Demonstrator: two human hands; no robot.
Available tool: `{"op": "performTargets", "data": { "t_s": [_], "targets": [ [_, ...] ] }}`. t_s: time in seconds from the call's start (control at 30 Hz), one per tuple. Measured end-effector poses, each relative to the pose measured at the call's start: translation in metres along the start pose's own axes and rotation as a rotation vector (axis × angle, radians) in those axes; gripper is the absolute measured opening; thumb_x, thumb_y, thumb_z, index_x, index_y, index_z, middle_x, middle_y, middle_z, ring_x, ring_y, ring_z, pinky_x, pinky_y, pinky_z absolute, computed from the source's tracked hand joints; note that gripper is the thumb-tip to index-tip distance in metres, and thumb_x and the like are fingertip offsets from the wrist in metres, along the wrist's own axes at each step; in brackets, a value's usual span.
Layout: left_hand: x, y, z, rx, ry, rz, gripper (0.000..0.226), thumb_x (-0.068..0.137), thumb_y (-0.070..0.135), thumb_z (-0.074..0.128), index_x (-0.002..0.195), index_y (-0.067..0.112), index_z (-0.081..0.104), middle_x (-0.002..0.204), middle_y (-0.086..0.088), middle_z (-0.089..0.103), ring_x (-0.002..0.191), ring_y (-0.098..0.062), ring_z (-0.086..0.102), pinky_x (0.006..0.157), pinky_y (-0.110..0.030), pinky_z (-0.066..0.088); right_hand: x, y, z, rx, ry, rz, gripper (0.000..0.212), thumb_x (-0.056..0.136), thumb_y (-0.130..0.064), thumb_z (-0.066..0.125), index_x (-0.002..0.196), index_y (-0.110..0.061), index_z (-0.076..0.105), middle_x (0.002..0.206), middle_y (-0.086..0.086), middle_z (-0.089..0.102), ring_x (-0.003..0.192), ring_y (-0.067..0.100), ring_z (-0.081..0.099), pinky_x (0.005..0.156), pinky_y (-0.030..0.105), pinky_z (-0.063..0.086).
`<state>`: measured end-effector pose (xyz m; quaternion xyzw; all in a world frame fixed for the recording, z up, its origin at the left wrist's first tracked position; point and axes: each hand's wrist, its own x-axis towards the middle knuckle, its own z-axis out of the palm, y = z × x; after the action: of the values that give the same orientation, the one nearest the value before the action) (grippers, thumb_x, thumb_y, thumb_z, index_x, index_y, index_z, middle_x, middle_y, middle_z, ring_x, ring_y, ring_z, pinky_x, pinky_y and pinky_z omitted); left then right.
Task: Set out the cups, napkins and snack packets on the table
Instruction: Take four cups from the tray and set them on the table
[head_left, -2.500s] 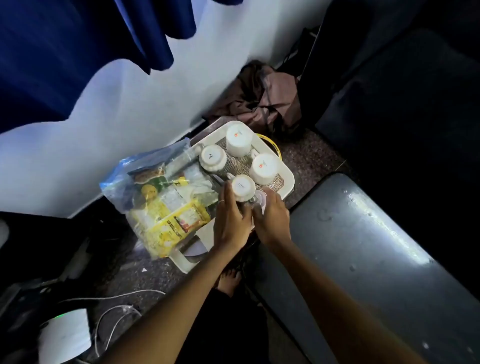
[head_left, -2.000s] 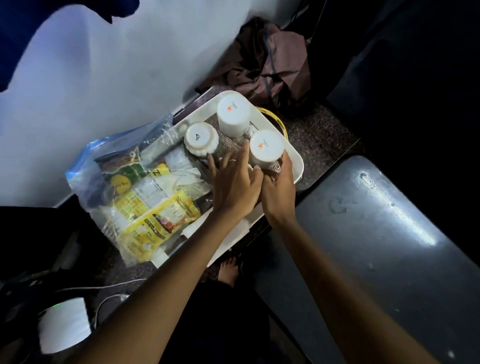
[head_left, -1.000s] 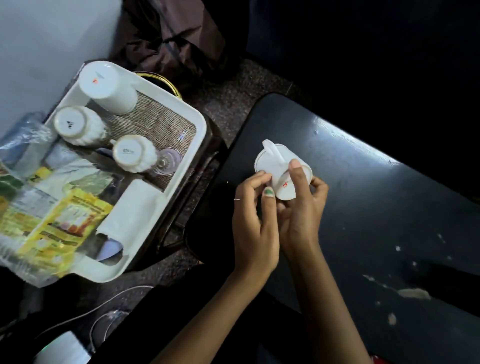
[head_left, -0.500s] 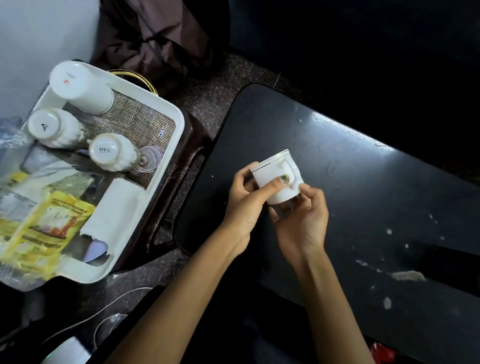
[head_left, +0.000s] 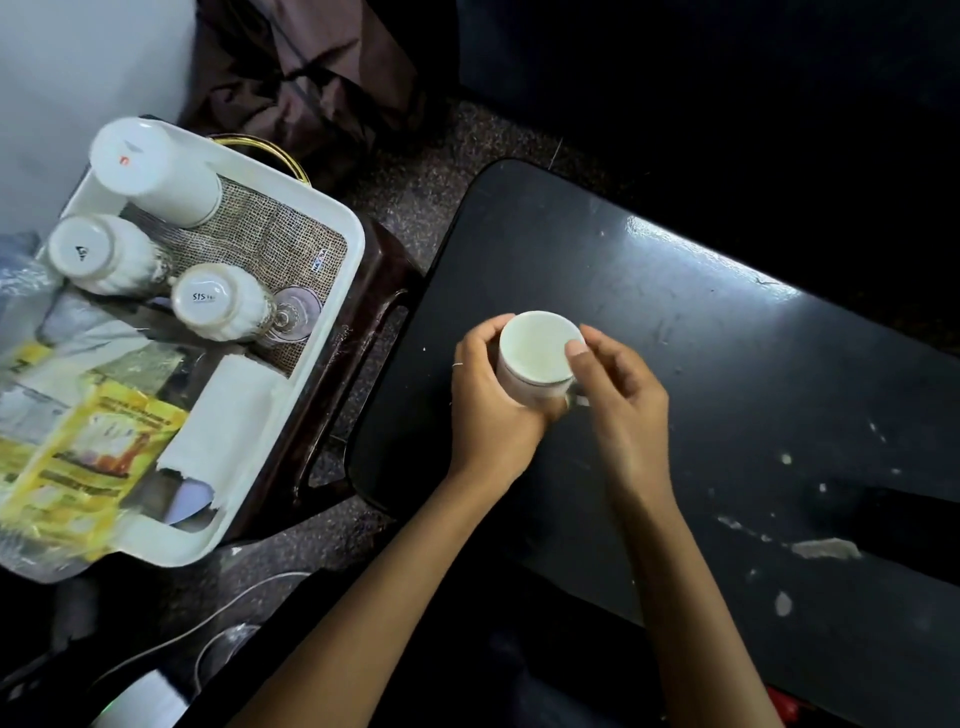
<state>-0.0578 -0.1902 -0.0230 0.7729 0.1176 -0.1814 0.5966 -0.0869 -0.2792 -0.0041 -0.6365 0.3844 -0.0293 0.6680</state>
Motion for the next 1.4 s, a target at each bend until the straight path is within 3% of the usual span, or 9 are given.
{"op": "performTargets", "data": {
  "t_s": [0.1, 0.2, 0.43, 0.53, 0.63, 0.77, 1.03, 1.27, 1.4],
  "targets": [
    [0.005, -0.004, 0.009, 0.069, 0.046, 0.084, 0.069, 0.062, 0.008, 0.08, 0.124, 0.018, 0.05, 0.122, 0.002, 0.053, 0.112, -0.014, 0.054, 0.096, -0.031, 0.048, 0.005, 0.005, 0.002, -0.111, -0.04, -0.034, 0.04, 0.083, -0.021, 0.07, 0.122, -0.017, 0.06, 0.115, -0.004, 0.068, 0.096, -0.001, 0.065, 0.076, 0.012, 0.051],
    [0.012, -0.005, 0.016, 0.109, 0.0, 0.138, 0.065, 0.071, 0.006, 0.074, 0.13, 0.015, 0.048, 0.128, -0.002, 0.055, 0.113, -0.007, 0.05, 0.092, -0.012, 0.041, 0.015, 0.01, -0.002, -0.114, -0.025, -0.04, 0.049, 0.083, -0.011, 0.069, 0.13, -0.012, 0.054, 0.122, 0.002, 0.065, 0.107, 0.011, 0.064, 0.093, 0.028, 0.053],
    [0.04, -0.001, 0.04, 0.099, -0.148, 0.156, 0.071, 0.078, 0.003, 0.07, 0.14, 0.012, 0.038, 0.141, -0.005, 0.05, 0.129, -0.018, 0.048, 0.108, -0.032, 0.041, 0.06, 0.013, -0.012, -0.137, 0.045, -0.068, 0.049, 0.089, -0.003, 0.057, 0.136, -0.011, 0.046, 0.129, 0.008, 0.06, 0.104, 0.014, 0.06, 0.094, 0.03, 0.05],
    [0.057, -0.002, 0.05, 0.041, -0.212, 0.118, 0.07, 0.08, -0.002, 0.064, 0.142, 0.014, 0.035, 0.146, -0.004, 0.044, 0.133, -0.016, 0.044, 0.112, -0.034, 0.037, 0.078, 0.016, -0.015, -0.148, 0.046, -0.073, 0.05, 0.089, 0.001, 0.054, 0.137, -0.01, 0.045, 0.124, 0.0, 0.06, 0.107, 0.006, 0.058, 0.098, 0.027, 0.048],
    [0.071, -0.004, 0.061, -0.021, -0.274, 0.063, 0.061, 0.086, -0.002, 0.053, 0.141, 0.015, 0.036, 0.148, -0.002, 0.042, 0.134, -0.016, 0.042, 0.114, -0.037, 0.034, 0.091, 0.02, -0.02, -0.179, 0.052, -0.081, 0.051, 0.089, 0.004, 0.053, 0.137, -0.008, 0.044, 0.131, 0.002, 0.057, 0.117, 0.014, 0.057, 0.105, 0.036, 0.046],
    [0.088, -0.009, 0.074, 0.024, -0.264, 0.087, 0.046, 0.094, 0.0, 0.042, 0.138, 0.012, 0.041, 0.147, -0.005, 0.044, 0.136, -0.018, 0.041, 0.113, -0.031, 0.033, 0.104, 0.025, -0.024, -0.242, 0.058, -0.113, 0.053, 0.089, 0.0, 0.055, 0.139, -0.011, 0.042, 0.14, 0.007, 0.05, 0.12, 0.015, 0.055, 0.107, 0.038, 0.044],
    [0.104, -0.017, 0.083, 0.043, -0.268, 0.096, 0.049, 0.092, -0.005, 0.041, 0.138, 0.012, 0.041, 0.145, -0.006, 0.047, 0.134, -0.017, 0.043, 0.113, -0.033, 0.035, 0.121, 0.033, -0.025, -0.291, 0.065, -0.147, 0.054, 0.092, -0.008, 0.056, 0.142, -0.015, 0.038, 0.145, -0.001, 0.045, 0.107, -0.001, 0.053, 0.103, 0.025, 0.043],
    [0.109, -0.017, 0.086, 0.051, -0.287, 0.108, 0.046, 0.094, -0.001, 0.044, 0.138, 0.014, 0.041, 0.141, -0.005, 0.05, 0.131, -0.017, 0.046, 0.109, -0.032, 0.038, 0.13, 0.029, -0.031, -0.331, 0.02, -0.145, 0.054, 0.092, -0.007, 0.054, 0.143, -0.015, 0.037, 0.145, 0.002, 0.046, 0.123, 0.012, 0.05, 0.109, 0.036, 0.04],
    [0.109, -0.017, 0.084, 0.08, -0.302, 0.112, 0.047, 0.095, 0.003, 0.044, 0.14, 0.015, 0.038, 0.143, -0.004, 0.049, 0.131, -0.019, 0.046, 0.106, -0.027, 0.037, 0.131, 0.032, -0.032, -0.358, 0.005, -0.15, 0.055, 0.094, -0.01, 0.054, 0.145, -0.017, 0.034, 0.147, 0.0, 0.043, 0.122, 0.01, 0.048, 0.11, 0.036, 0.039]
  ]
}}
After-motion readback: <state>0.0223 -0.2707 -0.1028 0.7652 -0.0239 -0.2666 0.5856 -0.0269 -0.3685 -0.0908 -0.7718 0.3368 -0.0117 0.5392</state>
